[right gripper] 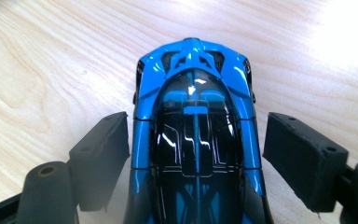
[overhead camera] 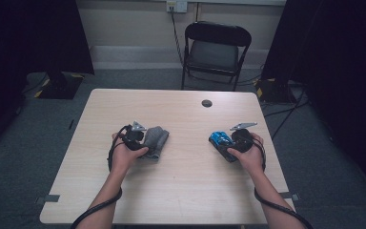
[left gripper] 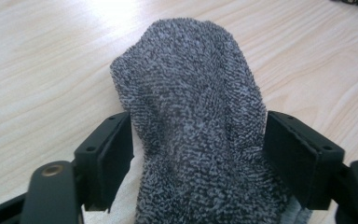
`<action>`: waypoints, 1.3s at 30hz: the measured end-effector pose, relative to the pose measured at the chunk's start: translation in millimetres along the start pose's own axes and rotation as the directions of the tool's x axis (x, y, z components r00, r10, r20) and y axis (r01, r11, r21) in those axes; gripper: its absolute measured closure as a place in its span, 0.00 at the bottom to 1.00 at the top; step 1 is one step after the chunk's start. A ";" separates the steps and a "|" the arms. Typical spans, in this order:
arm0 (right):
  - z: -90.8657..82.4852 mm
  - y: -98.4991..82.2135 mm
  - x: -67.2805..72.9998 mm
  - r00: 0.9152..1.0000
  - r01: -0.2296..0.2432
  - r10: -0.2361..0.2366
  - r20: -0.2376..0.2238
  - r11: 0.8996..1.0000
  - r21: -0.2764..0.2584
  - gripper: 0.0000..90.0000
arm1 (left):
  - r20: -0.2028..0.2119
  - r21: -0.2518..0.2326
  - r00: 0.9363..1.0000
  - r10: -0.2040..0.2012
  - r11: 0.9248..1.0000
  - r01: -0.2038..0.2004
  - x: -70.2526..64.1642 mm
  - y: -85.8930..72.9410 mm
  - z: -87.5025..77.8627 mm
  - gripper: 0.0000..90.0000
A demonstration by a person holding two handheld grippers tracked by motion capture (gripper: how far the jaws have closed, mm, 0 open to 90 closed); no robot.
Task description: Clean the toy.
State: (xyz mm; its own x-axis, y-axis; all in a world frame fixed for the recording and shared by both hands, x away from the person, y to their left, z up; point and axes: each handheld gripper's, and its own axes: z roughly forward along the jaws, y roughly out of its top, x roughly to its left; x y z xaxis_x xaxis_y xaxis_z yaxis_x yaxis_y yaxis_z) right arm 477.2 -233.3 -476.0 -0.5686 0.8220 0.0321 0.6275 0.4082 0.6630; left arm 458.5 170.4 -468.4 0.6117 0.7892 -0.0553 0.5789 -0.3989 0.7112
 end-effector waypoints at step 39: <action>-25.0 5.2 54.3 0.976 0.146 -0.151 -0.156 0.988 -0.043 0.17 | 0.179 -0.085 0.979 0.099 0.993 -0.084 -63.0 6.1 -29.6 0.18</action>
State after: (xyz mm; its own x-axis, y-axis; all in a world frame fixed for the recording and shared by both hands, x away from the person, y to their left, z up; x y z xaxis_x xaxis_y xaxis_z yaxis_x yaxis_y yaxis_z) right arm 436.2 -196.5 -452.1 -0.7327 0.6789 0.0474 0.5143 0.5068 0.6918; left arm 407.5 132.1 -439.8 0.7522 0.6499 -0.1092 0.4770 -0.4226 0.7706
